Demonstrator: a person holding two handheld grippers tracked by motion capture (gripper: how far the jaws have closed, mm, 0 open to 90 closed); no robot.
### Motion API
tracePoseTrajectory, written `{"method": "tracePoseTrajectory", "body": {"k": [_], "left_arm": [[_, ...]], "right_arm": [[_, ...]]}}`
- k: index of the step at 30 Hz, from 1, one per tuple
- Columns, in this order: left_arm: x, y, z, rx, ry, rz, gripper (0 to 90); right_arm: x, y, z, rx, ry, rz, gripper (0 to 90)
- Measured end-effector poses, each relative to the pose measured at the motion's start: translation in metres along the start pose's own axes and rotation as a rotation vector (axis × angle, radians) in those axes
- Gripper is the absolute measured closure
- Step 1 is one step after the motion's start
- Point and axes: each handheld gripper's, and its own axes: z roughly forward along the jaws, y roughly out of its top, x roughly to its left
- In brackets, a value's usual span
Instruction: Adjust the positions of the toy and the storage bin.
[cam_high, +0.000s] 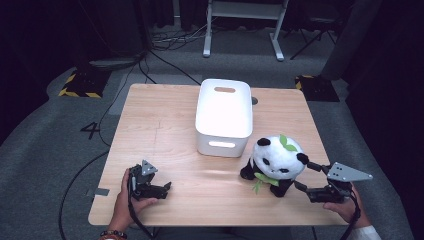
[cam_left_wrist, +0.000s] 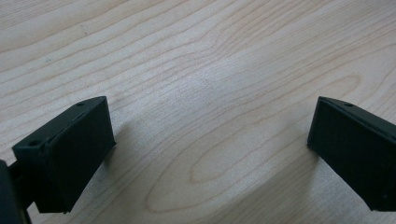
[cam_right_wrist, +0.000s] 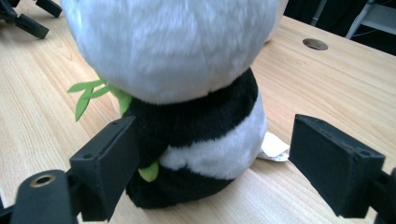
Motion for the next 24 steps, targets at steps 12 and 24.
{"method": "tracePoseTrajectory", "body": {"k": [12,24], "left_arm": [[0.000,0.001,0.001,0.001,-0.002,-0.002,0.2],[0.000,0.001,0.001,0.001,-0.003,-0.002,0.2]], "right_arm": [[0.003,0.008,0.018,0.030,0.023,-0.019,15.7],[0.001,0.011,0.028,-0.010,0.106,-0.010,15.8]]}}
